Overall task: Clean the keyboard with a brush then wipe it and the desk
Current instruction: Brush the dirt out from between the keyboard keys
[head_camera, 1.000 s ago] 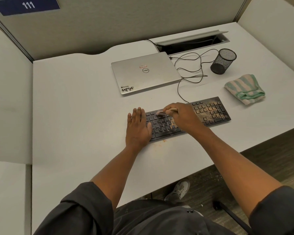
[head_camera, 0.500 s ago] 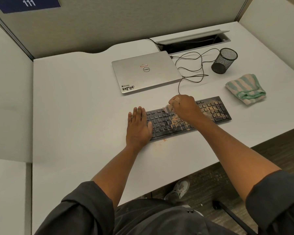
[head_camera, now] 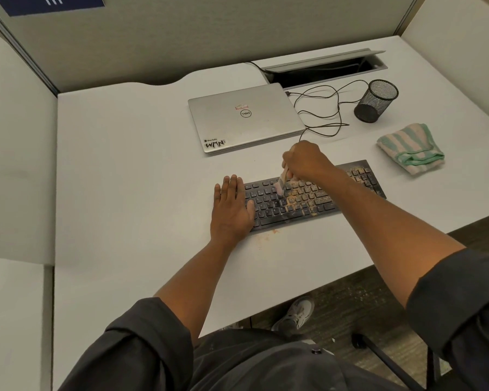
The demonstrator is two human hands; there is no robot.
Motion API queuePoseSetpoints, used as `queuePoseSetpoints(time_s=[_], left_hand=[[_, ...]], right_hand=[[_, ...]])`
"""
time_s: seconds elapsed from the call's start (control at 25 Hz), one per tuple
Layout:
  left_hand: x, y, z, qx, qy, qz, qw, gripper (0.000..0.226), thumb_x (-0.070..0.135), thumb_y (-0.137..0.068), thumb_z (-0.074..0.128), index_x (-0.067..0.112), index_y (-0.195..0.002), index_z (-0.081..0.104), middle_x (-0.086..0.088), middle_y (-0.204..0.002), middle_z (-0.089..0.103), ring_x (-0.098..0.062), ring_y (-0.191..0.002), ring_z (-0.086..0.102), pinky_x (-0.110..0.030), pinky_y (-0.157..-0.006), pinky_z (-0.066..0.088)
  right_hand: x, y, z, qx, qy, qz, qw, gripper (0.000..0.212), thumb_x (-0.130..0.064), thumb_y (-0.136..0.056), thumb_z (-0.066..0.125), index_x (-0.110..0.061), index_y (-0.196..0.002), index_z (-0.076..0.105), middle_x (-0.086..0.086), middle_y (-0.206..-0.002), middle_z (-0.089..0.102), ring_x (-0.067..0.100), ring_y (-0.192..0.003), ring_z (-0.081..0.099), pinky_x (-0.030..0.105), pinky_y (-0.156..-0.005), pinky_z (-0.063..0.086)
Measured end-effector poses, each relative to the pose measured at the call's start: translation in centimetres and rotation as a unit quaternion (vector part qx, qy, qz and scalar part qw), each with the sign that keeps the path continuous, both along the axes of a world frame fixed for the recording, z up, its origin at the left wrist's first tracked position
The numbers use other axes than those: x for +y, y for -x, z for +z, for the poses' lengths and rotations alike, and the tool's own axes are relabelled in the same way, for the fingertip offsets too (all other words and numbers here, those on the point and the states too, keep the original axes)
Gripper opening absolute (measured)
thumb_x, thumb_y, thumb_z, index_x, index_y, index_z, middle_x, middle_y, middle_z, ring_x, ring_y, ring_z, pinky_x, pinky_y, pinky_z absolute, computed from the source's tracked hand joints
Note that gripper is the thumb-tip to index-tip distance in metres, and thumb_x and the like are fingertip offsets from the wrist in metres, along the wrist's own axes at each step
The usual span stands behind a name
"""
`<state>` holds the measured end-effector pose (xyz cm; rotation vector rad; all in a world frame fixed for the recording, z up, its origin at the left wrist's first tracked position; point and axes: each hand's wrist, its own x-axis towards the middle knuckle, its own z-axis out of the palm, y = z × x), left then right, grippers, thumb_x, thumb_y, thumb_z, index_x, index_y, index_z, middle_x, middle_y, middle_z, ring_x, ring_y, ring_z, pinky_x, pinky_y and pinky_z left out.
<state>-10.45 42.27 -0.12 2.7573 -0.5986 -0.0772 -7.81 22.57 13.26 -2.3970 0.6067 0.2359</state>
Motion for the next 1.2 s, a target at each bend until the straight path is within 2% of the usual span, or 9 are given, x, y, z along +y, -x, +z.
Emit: queuePoseSetpoints(time_s=[0.16,0.32,0.44,0.68,0.84,0.92,1.0,1.12,1.2], left_hand=[[0.2,0.1,-0.1,-0.001,-0.004,0.0,1.0,0.079,0.047,-0.095,0.009,0.003,-0.16,0.018,-0.016,-0.167,0.018,-0.029,-0.156,0.009,-0.043,-0.127,-0.004],[0.1,-0.6,0.2,0.0,-0.005,0.004,1.0,0.079,0.046,-0.095,0.008,0.004,-0.161,0.016,-0.015,-0.168,0.016,-0.028,-0.157,0.006,-0.042,-0.127,-0.006],[-0.3,-1.2,0.7,-0.002,0.005,0.004,1.0,0.079,0.046,-0.095,0.008,0.004,-0.161,0.016,-0.015,-0.168,0.016,-0.028,-0.157,0.007,-0.043,-0.127,-0.005],[0.3,0.4,-0.2,-0.011,0.013,-0.007,1.0,0.075,0.044,-0.097,0.014,0.003,-0.16,0.02,-0.016,-0.167,0.021,-0.029,-0.156,0.011,-0.042,-0.127,-0.004],[0.2,0.2,-0.3,-0.023,0.018,-0.005,1.0,0.074,0.044,-0.098,0.015,0.004,-0.16,0.021,-0.015,-0.167,0.021,-0.029,-0.156,0.011,-0.041,-0.126,-0.006],[0.2,0.2,-0.4,-0.028,0.019,-0.004,0.999,0.073,0.044,-0.099,0.016,0.004,-0.16,0.023,-0.015,-0.166,0.023,-0.029,-0.156,0.012,-0.042,-0.127,-0.004],[0.0,0.0,-0.6,-0.032,0.022,0.002,0.999,0.072,0.044,-0.099,0.018,0.005,-0.159,0.024,-0.015,-0.166,0.024,-0.029,-0.156,0.013,-0.042,-0.127,-0.002],[-0.1,-0.1,-0.8,-0.026,0.016,0.006,1.0,0.073,0.044,-0.098,0.019,0.006,-0.16,0.022,-0.014,-0.167,0.022,-0.027,-0.156,0.011,-0.04,-0.127,-0.005],[-0.1,-0.2,-0.9,-0.03,0.016,0.006,0.999,0.073,0.044,-0.098,0.02,0.005,-0.159,0.024,-0.014,-0.166,0.025,-0.028,-0.156,0.013,-0.041,-0.128,-0.002]], right_hand=[[0.6,-0.6,0.3,-0.012,0.027,0.018,0.999,0.031,-0.015,-0.096,0.044,0.005,-0.098,0.069,0.019,-0.091,0.072,0.031,-0.081,0.068,0.041,-0.077,0.056],[1.1,-1.3,0.5,0.009,0.037,0.031,0.999,0.026,-0.017,-0.092,0.047,0.002,-0.09,0.065,0.017,-0.086,0.07,0.031,-0.079,0.068,0.038,-0.074,0.056],[1.0,-1.0,1.3,-0.016,0.058,0.044,0.997,0.025,-0.017,-0.092,0.05,0.001,-0.087,0.066,0.015,-0.081,0.071,0.029,-0.078,0.069,0.038,-0.075,0.058],[0.8,4.4,-1.1,0.022,0.028,0.081,0.996,0.024,-0.02,-0.099,0.054,-0.002,-0.092,0.069,0.012,-0.081,0.072,0.024,-0.076,0.07,0.031,-0.068,0.056],[0.6,4.6,-0.6,-0.055,-0.013,0.049,0.997,0.018,-0.023,-0.097,0.054,-0.015,-0.089,0.068,0.0,-0.078,0.073,0.015,-0.073,0.069,0.028,-0.067,0.055],[0.9,5.5,-1.1,-0.055,-0.039,0.065,0.996,0.016,-0.024,-0.096,0.052,-0.019,-0.087,0.065,-0.001,-0.077,0.072,0.016,-0.073,0.069,0.031,-0.067,0.054],[0.9,6.4,-1.9,-0.061,-0.028,0.078,0.995,0.017,-0.022,-0.096,0.05,-0.019,-0.082,0.061,-0.001,-0.072,0.069,0.019,-0.07,0.067,0.031,-0.06,0.051],[0.2,6.4,-1.9,-0.089,-0.001,0.058,0.994,0.021,-0.019,-0.097,0.048,-0.015,-0.081,0.059,-0.008,-0.066,0.062,0.006,-0.061,0.06,0.013,-0.047,0.037],[-0.3,6.0,-1.8,-0.097,-0.026,0.043,0.994,0.021,-0.018,-0.098,0.049,-0.015,-0.082,0.062,-0.008,-0.068,0.065,0.008,-0.06,0.062,0.012,-0.044,0.038]])
